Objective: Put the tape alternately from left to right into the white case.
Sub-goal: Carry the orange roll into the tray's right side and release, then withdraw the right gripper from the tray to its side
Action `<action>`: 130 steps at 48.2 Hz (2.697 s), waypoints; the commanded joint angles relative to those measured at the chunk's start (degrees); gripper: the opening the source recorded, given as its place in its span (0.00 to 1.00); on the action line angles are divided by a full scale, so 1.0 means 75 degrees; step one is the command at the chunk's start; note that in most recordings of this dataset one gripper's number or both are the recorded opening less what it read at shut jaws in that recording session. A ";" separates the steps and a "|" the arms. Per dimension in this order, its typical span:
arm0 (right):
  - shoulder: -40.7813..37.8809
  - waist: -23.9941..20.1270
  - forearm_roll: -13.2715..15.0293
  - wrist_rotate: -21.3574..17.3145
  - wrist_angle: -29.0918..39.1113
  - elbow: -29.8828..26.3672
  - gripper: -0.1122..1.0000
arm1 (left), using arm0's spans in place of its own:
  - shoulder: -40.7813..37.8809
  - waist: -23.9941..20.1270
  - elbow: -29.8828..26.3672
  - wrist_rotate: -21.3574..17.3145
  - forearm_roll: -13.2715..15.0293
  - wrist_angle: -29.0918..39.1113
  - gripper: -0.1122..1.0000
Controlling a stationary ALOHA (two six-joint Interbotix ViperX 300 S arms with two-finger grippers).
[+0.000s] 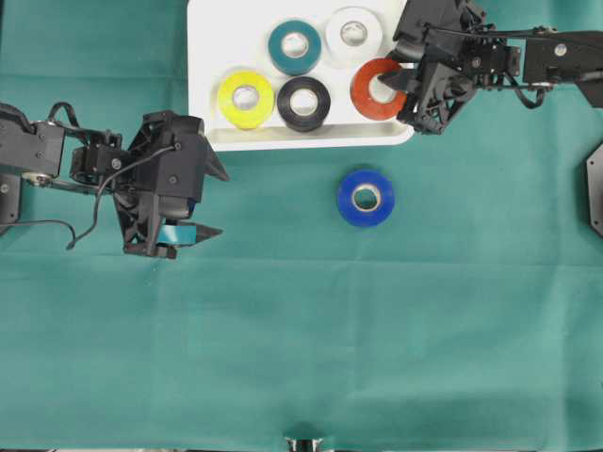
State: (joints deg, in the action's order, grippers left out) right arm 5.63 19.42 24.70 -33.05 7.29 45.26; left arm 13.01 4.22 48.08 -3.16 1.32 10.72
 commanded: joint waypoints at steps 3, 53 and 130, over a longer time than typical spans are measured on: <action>0.0082 0.0012 0.0012 0.0012 -0.0082 -0.0176 0.11 | 0.0070 0.0023 -0.0070 0.0000 0.0023 -0.0070 0.92; 0.0094 0.0012 0.0012 0.0000 -0.0035 0.0082 0.83 | 0.0082 0.0023 -0.0105 -0.0012 0.0023 -0.0070 0.92; 0.3656 -0.1547 0.0012 -0.0059 -0.1441 0.3164 0.83 | 0.0059 0.0023 -0.0152 0.0000 0.0023 -0.0363 0.92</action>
State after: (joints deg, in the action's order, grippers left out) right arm 32.87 8.26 24.70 -33.40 -2.99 69.43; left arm 13.01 4.22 48.08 -3.25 1.32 8.70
